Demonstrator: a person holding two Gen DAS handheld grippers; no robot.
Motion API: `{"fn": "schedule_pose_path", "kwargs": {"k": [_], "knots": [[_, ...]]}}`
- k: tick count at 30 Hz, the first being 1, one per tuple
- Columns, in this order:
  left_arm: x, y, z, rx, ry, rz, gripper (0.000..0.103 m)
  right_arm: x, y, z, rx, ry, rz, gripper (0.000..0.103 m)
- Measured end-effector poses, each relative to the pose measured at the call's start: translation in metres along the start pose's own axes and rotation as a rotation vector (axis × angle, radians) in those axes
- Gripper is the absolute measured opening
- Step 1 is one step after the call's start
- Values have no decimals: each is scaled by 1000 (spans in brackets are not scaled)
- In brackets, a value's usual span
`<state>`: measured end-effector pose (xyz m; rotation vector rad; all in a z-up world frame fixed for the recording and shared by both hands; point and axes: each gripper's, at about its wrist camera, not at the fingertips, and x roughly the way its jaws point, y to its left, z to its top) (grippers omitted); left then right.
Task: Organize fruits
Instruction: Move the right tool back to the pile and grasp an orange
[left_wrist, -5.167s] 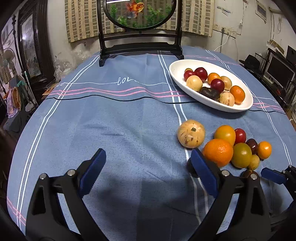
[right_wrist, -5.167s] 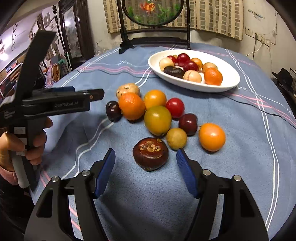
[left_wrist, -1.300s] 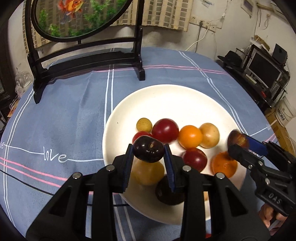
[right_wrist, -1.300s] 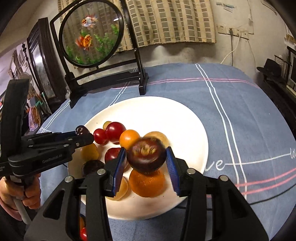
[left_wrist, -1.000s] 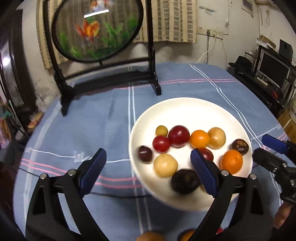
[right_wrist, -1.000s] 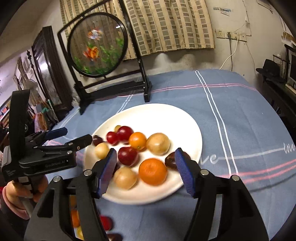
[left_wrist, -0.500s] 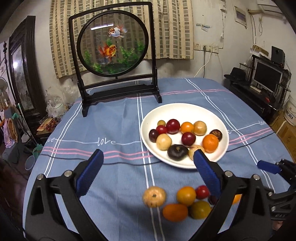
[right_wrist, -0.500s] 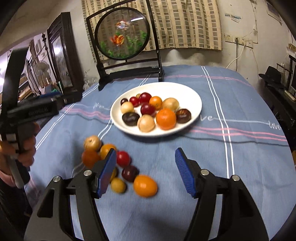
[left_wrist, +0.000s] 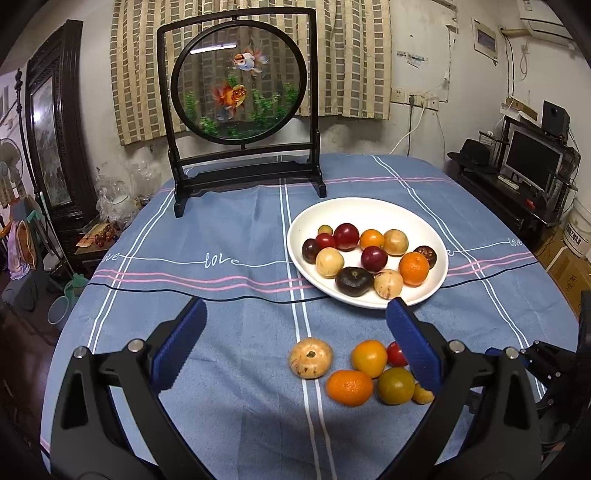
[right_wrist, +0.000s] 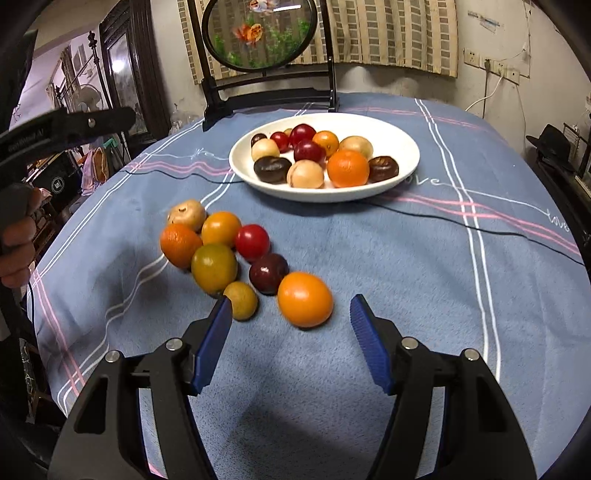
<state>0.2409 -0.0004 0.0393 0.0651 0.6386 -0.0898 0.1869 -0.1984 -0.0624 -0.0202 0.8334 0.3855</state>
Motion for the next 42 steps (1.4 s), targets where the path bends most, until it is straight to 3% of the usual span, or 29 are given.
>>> {"fn": "schedule_pose_path", "kwargs": {"k": [13,17,31,42], "knots": [[-1,2,-1,-4,-1,10,100,26,5,5,-52,72,-45,67],[-1,6,-4,-6,0,15,100,27,6,11,-70,54,-42,67],[11,42,-43,-85,93,17,100,28,5,14,-72,50,-12,65],[11,51,-64,-87,116,5,100,42,-7,14,-22,123,-5,52]]}}
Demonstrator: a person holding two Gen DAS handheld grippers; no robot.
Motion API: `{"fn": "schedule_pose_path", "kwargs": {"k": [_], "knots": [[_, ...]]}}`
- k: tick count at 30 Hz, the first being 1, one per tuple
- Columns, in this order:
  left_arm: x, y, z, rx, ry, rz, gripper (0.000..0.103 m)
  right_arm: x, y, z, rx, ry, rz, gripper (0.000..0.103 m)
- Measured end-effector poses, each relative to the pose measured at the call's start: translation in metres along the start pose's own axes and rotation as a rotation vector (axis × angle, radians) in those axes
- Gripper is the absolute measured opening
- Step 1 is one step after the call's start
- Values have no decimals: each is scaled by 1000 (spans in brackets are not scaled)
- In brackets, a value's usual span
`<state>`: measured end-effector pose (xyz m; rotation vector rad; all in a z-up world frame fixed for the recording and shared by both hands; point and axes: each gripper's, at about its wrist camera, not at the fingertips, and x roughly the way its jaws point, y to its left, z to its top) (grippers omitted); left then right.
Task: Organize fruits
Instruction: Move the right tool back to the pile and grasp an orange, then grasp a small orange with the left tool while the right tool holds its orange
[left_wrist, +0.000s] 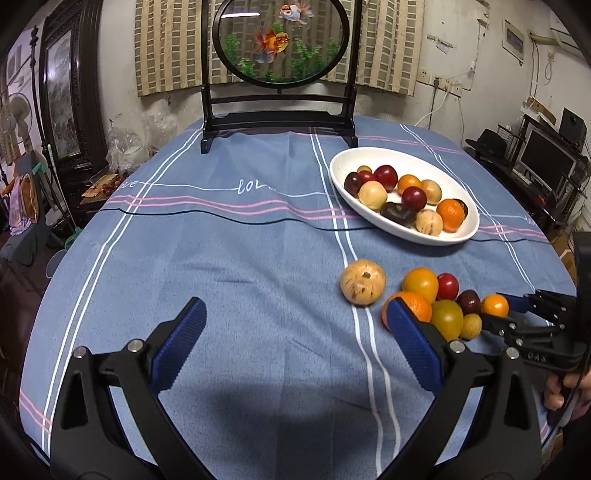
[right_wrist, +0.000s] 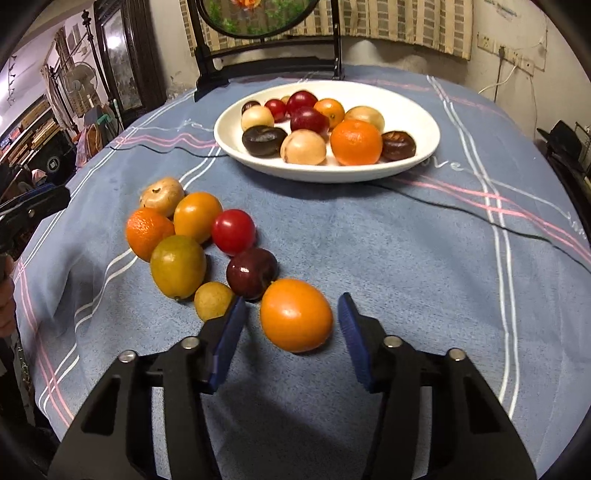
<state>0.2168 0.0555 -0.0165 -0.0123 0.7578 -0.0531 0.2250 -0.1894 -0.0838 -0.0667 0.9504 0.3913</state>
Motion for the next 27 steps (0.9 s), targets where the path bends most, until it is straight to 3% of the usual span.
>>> {"fn": "schedule_pose_path", "kwargs": {"k": [5,11,16,21,27], "knots": [[-1,-6,-7,48,0,-22,100,-5,-3,-4,24,-13,4,38],[2,-31,-17,156,-5,-104,98,-24,-13,-14,102,-91,72,38],[21,-50,-20,192,44,-188,75,-39,-20,-21,151,-156,114,38],[40,-57,-21,193,93,-215,54,-41,-24,-22,177,-168,129,38],[48,-65,-18,198,109,-268,51,-39,-32,-23,212,-164,154,38]]}}
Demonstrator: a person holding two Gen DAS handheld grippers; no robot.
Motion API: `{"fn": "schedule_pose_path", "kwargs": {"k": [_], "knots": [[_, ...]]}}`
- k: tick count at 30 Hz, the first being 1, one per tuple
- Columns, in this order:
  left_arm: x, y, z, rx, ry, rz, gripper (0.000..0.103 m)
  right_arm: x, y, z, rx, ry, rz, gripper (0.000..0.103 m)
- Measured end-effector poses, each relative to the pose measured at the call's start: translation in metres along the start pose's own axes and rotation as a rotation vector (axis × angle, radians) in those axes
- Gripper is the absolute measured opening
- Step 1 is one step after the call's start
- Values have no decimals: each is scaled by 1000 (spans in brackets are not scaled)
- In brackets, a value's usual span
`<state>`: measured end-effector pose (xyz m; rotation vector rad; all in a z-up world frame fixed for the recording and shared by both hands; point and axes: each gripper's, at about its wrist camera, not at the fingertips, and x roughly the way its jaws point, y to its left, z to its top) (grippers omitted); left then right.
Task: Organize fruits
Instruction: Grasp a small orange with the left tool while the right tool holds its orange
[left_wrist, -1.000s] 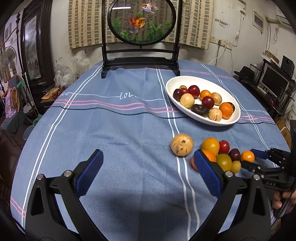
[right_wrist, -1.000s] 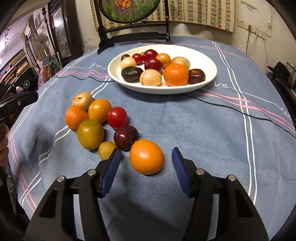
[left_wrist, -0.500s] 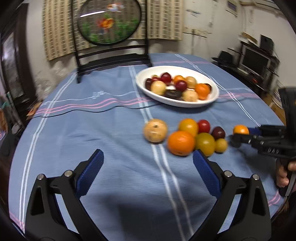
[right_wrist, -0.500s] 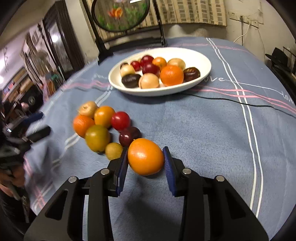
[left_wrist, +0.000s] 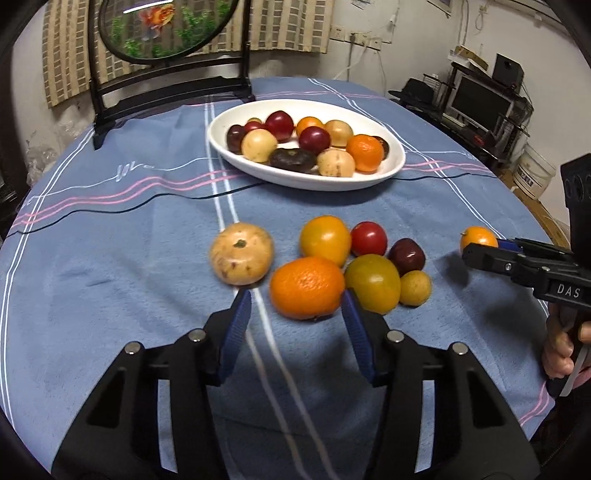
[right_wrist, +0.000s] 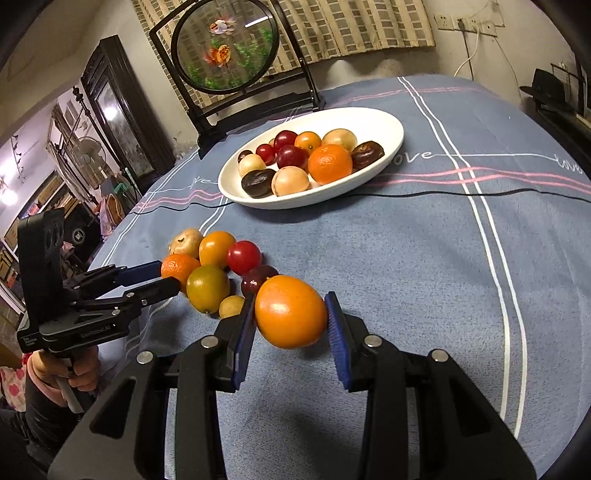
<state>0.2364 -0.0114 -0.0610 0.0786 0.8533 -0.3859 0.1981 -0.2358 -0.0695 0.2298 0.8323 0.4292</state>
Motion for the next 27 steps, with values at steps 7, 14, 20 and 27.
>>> {"fn": "schedule_pose_path", "kwargs": {"k": [7,14,20,27], "knots": [[12,-1,7,-13,20,-19,46,-3,-2,-1,11,-8,17,38],[16,0,9,-17,29,-19,46,-4,-5,-1,27,-12,32,38],[16,0,8,-22,32,-14,45,-6,-6,-1,33,-22,36,38],[3,2,4,-41,11,-31,45,-7,-5,-1,26,-34,32,38]]}}
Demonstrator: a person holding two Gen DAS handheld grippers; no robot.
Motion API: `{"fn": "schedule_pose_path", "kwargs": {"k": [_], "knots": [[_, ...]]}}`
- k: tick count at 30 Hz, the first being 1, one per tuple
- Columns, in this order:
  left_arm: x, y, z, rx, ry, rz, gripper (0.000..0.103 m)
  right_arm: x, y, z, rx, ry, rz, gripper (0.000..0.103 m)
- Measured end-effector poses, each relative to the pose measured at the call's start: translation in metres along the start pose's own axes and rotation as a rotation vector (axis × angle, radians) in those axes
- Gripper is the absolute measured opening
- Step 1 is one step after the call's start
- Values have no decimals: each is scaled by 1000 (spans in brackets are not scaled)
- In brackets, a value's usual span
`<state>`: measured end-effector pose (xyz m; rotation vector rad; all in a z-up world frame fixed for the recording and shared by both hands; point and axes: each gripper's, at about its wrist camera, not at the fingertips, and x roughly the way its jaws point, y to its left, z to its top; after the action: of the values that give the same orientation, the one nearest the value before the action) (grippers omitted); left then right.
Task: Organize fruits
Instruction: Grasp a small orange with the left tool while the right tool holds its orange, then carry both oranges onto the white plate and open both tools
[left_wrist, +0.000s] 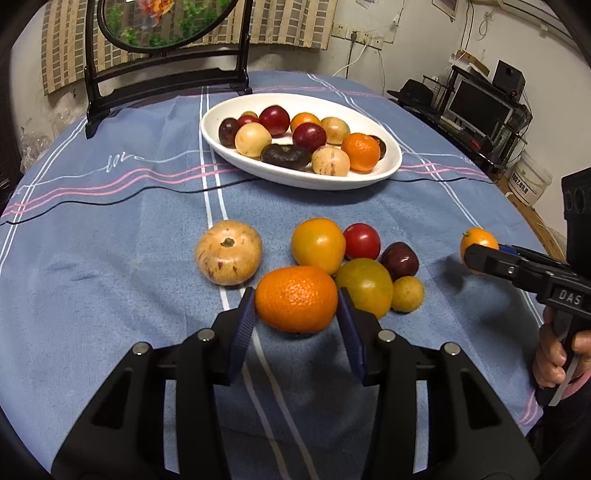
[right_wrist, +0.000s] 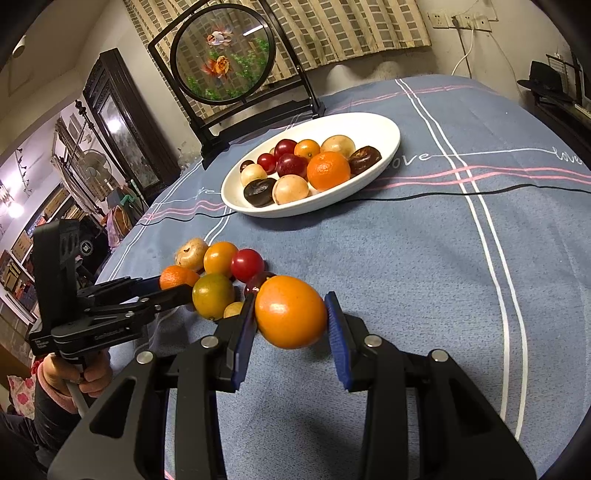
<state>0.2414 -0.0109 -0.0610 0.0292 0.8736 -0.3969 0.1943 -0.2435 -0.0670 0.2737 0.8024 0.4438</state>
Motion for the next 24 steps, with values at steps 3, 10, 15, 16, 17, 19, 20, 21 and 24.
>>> {"fn": "schedule_pose_path", "kwargs": {"k": [3,10,15,16,17,19,20,21,24], "knots": [[-14,2,6,8,-32,-7,45,0,8,1,-40,4,-14,38],[-32,13,60,5,-116,-49,45,-6,36,39,-149,-75,-41,38],[-5,18,115,-34,-153,-47,45,18,26,92,-129,-148,-57,38],[3,17,123,-31,-156,-36,45,26,22,100,-124,-151,-64,38],[12,17,131,-28,-153,-30,45,36,18,108,-125,-154,-78,38],[31,18,146,-26,-136,-25,45,54,11,121,-131,-147,-104,38],[38,19,151,-26,-126,-18,45,62,7,126,-133,-140,-113,38],[45,20,155,-26,-115,-10,45,67,5,128,-133,-135,-120,38],[64,26,164,-37,-92,-5,45,83,-4,134,-142,-116,-128,37]]}}
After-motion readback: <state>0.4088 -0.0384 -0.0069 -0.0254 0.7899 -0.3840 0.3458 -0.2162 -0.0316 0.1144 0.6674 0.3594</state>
